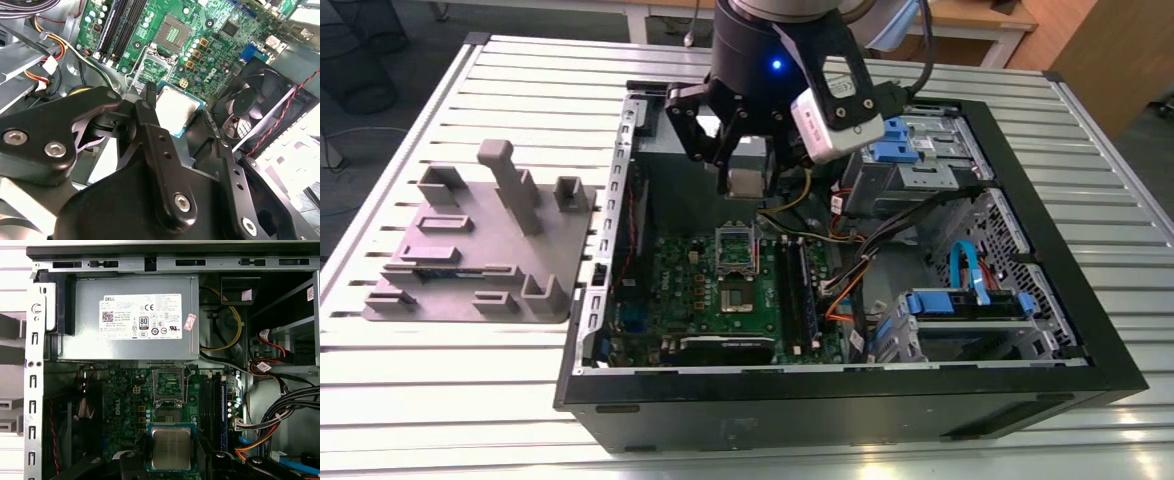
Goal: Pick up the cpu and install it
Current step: 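Place the cpu into insertion slot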
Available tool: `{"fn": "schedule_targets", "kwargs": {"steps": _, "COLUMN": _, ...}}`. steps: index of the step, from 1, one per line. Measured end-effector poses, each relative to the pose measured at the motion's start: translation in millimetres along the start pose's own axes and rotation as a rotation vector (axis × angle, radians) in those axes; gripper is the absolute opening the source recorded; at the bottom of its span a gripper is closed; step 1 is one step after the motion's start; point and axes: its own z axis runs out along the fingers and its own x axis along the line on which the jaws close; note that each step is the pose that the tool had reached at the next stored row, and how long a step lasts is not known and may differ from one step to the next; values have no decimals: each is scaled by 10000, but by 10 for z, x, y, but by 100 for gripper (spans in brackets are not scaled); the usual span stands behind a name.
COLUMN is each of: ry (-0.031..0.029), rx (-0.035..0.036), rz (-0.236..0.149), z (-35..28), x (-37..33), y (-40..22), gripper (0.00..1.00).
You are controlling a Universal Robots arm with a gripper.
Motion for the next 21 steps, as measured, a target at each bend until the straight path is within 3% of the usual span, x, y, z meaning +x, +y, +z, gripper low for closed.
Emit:
{"fn": "schedule_targets", "kwargs": {"steps": 16, "ry": -15, "rx": 3, "rz": 75, "z": 278, "x": -21, "y": -47, "gripper": 47}}
{"fn": "schedule_targets", "kwargs": {"steps": 20, "ry": -150, "rx": 12, "rz": 69, "z": 317, "x": -23, "y": -49, "gripper": 47}}
{"fn": "schedule_targets", "kwargs": {"steps": 21, "ry": -156, "rx": 11, "rz": 68, "z": 335, "x": -24, "y": -49, "gripper": 47}}
